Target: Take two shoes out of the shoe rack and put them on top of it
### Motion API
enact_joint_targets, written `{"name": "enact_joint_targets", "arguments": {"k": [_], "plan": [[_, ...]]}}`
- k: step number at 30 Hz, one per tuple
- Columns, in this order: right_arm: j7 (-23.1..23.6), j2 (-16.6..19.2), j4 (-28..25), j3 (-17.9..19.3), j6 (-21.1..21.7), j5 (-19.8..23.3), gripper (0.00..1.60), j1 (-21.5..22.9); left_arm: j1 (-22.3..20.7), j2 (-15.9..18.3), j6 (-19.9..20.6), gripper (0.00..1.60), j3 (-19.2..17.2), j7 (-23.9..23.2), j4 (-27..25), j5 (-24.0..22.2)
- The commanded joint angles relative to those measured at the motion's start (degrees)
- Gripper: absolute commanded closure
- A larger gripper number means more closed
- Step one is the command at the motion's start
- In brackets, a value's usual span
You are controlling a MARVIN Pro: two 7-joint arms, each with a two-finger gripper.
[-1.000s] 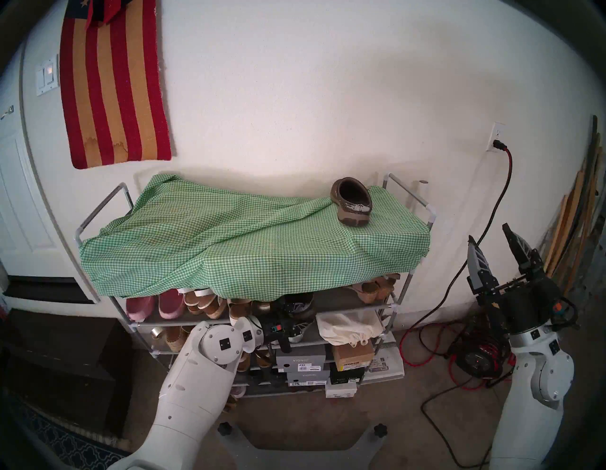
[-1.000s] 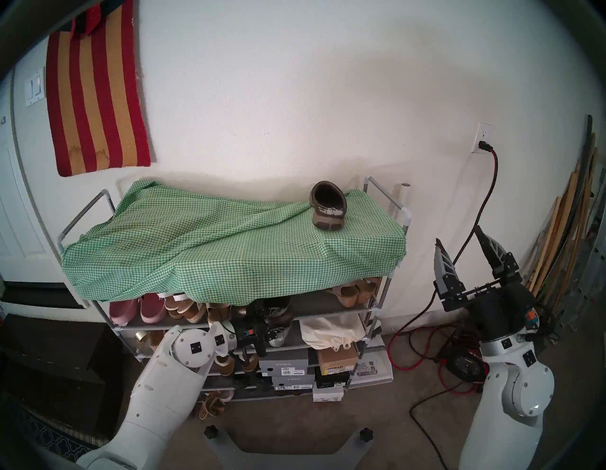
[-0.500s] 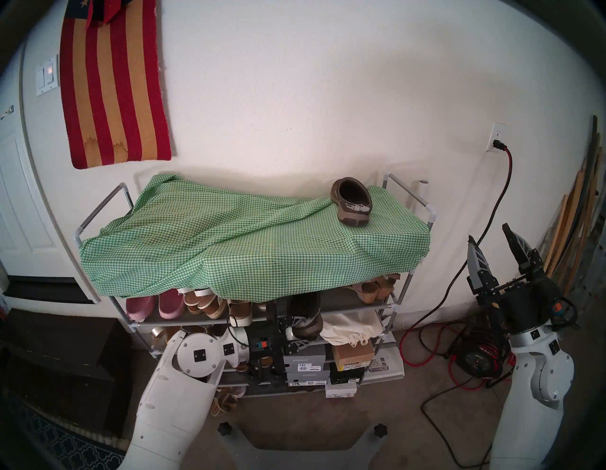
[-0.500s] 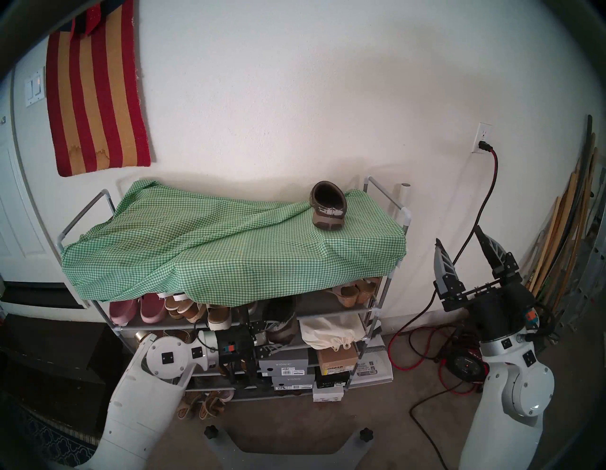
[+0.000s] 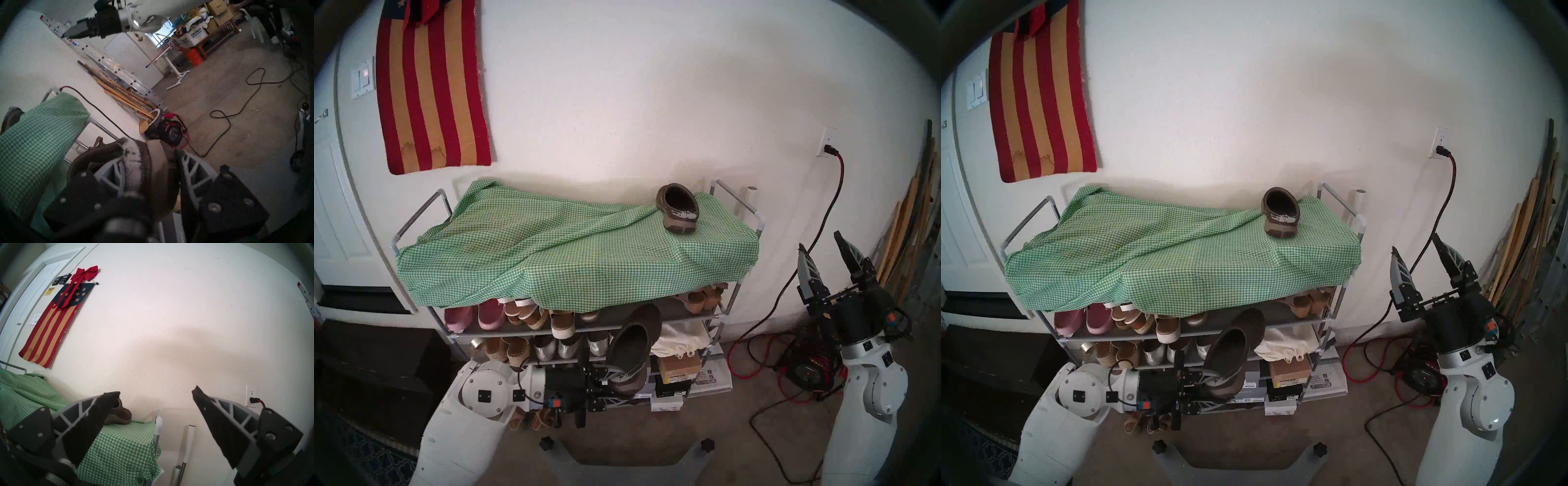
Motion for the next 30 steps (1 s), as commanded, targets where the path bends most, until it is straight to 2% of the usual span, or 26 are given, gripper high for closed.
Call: {"name": "enact_joint_targets", "arguments": {"k": [1, 2, 4, 6, 8, 11, 12, 13, 16, 17, 18, 19, 20, 21, 22, 24, 25, 26, 27, 28, 30], "plan": [[0.10, 0.10, -0.18, -0.18, 0.01, -0.02, 0.00, 0.07, 5.29, 6.21, -6.52, 1.60, 0.34, -1.48, -2.52, -3.87], [0.08, 0.12, -0.18, -0.19, 0.01, -0.02, 0.00, 0.05, 5.65, 7.51, -8.68, 1.60, 0.84, -0.34, -2.54, -4.17], [0.05, 0.14, -0.18, -0.20, -0.01, -0.01, 0.00, 0.04, 5.98, 8.29, -9.44, 1.60, 1.31, 0.47, -2.74, -3.56], [0.02, 0.16, -0.18, -0.21, -0.02, 0.00, 0.00, 0.02, 6.33, 10.72, -11.02, 1.60, 2.40, 2.48, -2.70, -3.66], [0.00, 0.18, -0.18, -0.22, -0.03, 0.01, 0.00, 0.01, 6.54, 11.20, -11.04, 1.60, 2.79, 3.45, -2.70, -3.05], [-0.05, 0.21, -0.18, -0.24, -0.05, 0.04, 0.00, -0.02, 6.82, 14.31, -11.04, 1.60, 4.34, 5.29, -2.67, -2.35], [-0.06, 0.22, -0.18, -0.25, -0.06, 0.04, 0.00, -0.03, 7.06, 14.04, -11.04, 1.60, 4.22, 5.20, -2.62, -2.03], [-0.08, 0.23, -0.18, -0.25, -0.06, 0.05, 0.00, -0.04, 7.14, 15.49, -11.04, 1.60, 4.84, 5.76, -2.70, -2.14], [-0.11, 0.26, -0.18, -0.27, -0.08, 0.06, 0.00, -0.06, 7.03, 16.64, -11.04, 1.60, 5.27, 5.93, -2.31, -1.65], [-0.12, 0.27, -0.18, -0.28, -0.08, 0.07, 0.00, -0.07, 6.71, 18.37, -11.04, 1.60, 5.98, 6.46, -2.21, -1.64], [-0.13, 0.28, -0.18, -0.29, -0.09, 0.08, 0.00, -0.08, 6.43, 18.24, -11.04, 1.60, 5.79, 6.27, -1.89, -1.12], [-0.14, 0.29, -0.17, -0.29, -0.10, 0.08, 0.00, -0.08, 5.84, 20.20, -11.04, 1.60, 6.40, 6.84, -1.75, -1.04], [-0.15, 0.30, -0.17, -0.29, -0.10, 0.09, 0.00, -0.09, 5.50, 18.90, -11.04, 1.60, 5.56, 6.28, -1.28, -0.32], [-0.16, 0.31, -0.17, -0.30, -0.11, 0.09, 0.00, -0.10, 5.01, 21.02, -11.04, 1.60, 6.25, 6.96, -1.21, -0.35], [-0.18, 0.32, -0.17, -0.30, -0.11, 0.10, 0.00, -0.11, 4.65, 20.94, -11.04, 1.60, 5.94, 6.87, -1.14, 0.16], [-0.20, 0.34, -0.16, -0.31, -0.13, 0.11, 0.00, -0.13, 3.59, 23.03, -11.04, 1.60, 6.23, 7.51, -0.79, 0.86], [-0.21, 0.35, -0.16, -0.32, -0.14, 0.12, 0.00, -0.13, 3.24, 22.35, -11.04, 1.60, 5.80, 7.38, -0.44, 1.42], [-0.23, 0.36, -0.16, -0.32, -0.14, 0.13, 0.00, -0.14, 2.63, 24.49, -11.04, 1.60, 6.51, 7.95, -0.49, 1.69], [-0.24, 0.36, -0.16, -0.32, -0.15, 0.14, 0.00, -0.15, 2.26, 23.74, -11.04, 1.60, 6.07, 7.81, -0.13, 2.23], [-0.26, 0.38, -0.16, -0.33, -0.16, 0.15, 0.00, -0.16, 1.73, 25.31, -11.04, 1.60, 6.67, 8.29, -0.02, 2.50], [-0.29, 0.39, -0.15, -0.34, -0.17, 0.16, 0.00, -0.18, 0.66, 25.84, -11.04, 1.60, 6.69, 8.65, 0.52, 3.59]]}}
